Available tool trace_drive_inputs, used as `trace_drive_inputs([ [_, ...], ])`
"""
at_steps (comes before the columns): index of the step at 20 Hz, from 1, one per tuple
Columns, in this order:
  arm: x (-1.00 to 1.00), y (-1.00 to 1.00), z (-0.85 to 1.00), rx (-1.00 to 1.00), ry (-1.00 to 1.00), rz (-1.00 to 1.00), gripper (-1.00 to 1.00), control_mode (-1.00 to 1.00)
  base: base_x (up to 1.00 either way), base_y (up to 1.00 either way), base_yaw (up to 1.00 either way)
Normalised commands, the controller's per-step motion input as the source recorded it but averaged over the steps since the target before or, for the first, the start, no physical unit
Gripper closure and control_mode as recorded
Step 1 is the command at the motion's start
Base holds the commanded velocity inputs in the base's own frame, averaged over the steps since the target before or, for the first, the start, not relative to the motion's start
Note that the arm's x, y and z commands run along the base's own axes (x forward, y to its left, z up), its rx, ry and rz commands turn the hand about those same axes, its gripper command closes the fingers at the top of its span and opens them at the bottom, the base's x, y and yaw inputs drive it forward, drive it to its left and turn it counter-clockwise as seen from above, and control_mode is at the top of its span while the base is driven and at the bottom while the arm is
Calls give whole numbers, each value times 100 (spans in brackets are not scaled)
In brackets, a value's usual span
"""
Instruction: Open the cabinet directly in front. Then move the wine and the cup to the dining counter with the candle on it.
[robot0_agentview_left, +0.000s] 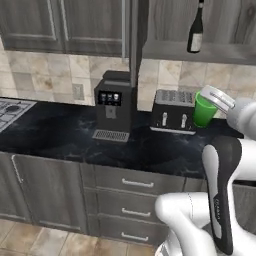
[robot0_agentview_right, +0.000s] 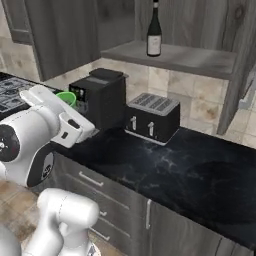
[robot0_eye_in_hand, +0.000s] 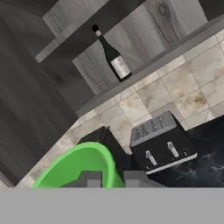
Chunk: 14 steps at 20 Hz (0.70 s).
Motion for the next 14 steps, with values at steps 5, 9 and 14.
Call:
trace_drive_inputs([
  [5,0,0,0,0,0,0,100,100,-1,7,92],
  [9,0,0,0,0,0,0,100,100,0,16,96],
  [14,0,0,0,0,0,0,100,100,0,15,98],
])
